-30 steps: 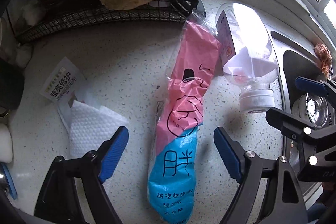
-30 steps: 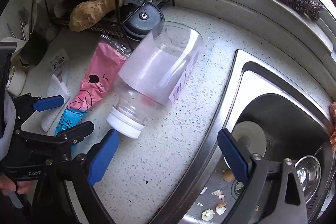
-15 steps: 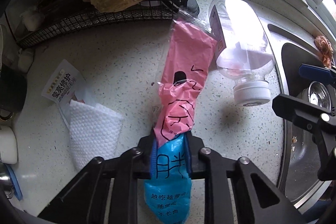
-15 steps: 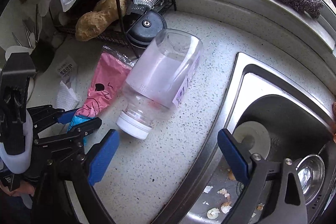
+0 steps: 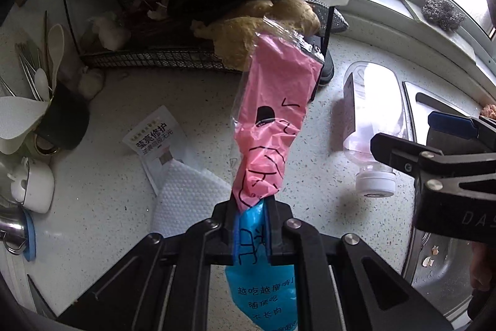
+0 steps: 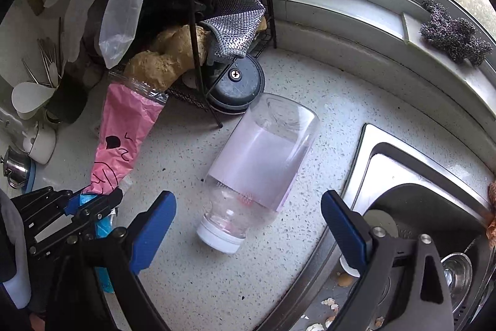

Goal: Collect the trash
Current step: 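Grasp the clear plastic bottle with the right tool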

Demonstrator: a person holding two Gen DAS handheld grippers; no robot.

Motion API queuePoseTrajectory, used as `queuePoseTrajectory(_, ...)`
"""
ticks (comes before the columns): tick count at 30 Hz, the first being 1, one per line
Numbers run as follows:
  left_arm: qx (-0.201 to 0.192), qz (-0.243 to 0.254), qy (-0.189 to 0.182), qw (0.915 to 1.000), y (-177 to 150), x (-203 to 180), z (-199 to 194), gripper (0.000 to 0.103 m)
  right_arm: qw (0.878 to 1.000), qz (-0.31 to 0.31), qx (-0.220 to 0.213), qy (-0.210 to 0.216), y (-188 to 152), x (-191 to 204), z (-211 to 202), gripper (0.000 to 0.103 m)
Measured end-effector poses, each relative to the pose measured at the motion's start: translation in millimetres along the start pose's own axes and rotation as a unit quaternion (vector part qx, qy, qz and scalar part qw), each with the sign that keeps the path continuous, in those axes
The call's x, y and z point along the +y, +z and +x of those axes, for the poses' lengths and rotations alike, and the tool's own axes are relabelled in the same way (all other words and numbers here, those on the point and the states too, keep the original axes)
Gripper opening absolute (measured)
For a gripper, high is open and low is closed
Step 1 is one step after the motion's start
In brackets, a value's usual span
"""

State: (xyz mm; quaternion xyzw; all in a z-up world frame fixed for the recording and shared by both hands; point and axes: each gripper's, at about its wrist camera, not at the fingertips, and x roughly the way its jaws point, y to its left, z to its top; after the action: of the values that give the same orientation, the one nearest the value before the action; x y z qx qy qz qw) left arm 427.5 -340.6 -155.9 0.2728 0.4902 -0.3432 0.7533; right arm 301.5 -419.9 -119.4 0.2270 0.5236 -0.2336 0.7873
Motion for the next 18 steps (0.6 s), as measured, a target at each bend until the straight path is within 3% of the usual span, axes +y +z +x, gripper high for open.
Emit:
queuePoseTrajectory(8, 0.005, -0.023, 0.001, 0.9997, 9.1, -6.2, 18.2, 0.010, 0.999, 0.028, 0.010, -0.024, 19.6, 1.2, 35.6, 0.094)
queuePoseTrajectory(11, 0.005, -0.032, -0.002, 0.9995, 12.3, -3.0, 22.7, 0.010, 0.999, 0.035, 0.016, -0.008, 23.3, 1.0, 45.6, 0.093)
queuePoseTrajectory(14, 0.006, -0.035, 0.000, 0.9994, 9.4, -5.0, 23.0, 0.010, 0.999, 0.035, 0.015, -0.008, 21.7, -1.6, 47.1, 0.074)
queuePoseTrajectory(18, -0.007, -0.034, -0.006, 0.9994, -1.9, -9.6, 11.8, 0.010, 1.000, 0.015, 0.011, 0.010, 9.8, -3.3, 41.0, 0.072)
